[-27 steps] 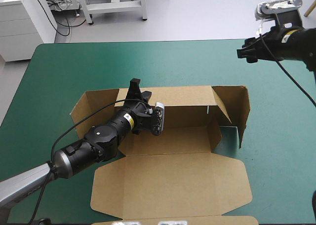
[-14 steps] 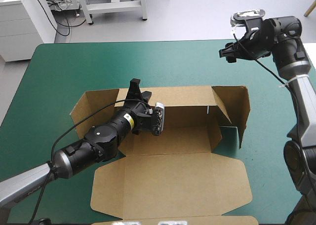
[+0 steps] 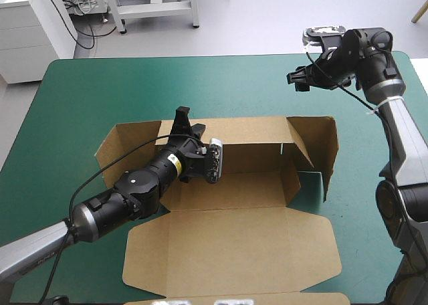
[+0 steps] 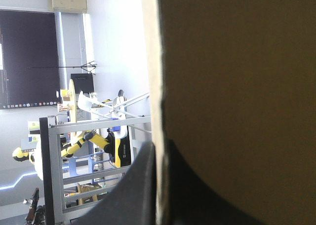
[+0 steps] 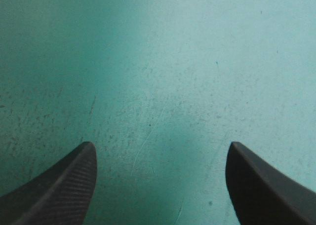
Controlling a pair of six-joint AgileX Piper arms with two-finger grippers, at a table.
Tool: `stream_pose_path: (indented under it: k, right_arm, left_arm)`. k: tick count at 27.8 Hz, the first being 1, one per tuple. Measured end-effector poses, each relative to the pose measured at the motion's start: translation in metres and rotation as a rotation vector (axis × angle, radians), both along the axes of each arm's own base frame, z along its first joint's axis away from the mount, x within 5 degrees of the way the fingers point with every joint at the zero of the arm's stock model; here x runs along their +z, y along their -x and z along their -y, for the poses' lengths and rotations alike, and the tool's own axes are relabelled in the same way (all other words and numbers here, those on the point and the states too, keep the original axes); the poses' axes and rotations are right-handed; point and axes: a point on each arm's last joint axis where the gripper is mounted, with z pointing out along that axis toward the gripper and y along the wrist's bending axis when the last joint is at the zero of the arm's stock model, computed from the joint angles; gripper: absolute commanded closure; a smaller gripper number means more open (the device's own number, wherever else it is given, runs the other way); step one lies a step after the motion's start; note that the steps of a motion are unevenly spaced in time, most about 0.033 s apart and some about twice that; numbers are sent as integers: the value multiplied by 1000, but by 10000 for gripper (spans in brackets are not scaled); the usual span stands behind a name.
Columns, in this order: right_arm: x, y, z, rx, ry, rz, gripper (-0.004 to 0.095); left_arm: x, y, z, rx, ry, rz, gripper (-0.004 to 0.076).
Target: Fold the box
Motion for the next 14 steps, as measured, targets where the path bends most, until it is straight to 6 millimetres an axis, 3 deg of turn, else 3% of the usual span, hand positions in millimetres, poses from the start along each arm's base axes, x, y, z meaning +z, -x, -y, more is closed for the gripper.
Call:
stream_pose_path:
  k: [9, 14]
  right_arm:
    - [-6, 0, -2, -14, -39, -27, 263]
    - [-32, 7, -6, -6, -71, -133, 263]
  left_arm:
    - [0, 0, 0, -1, 1, -1, 731]
    - [0, 0, 0, 1, 5, -3, 731]
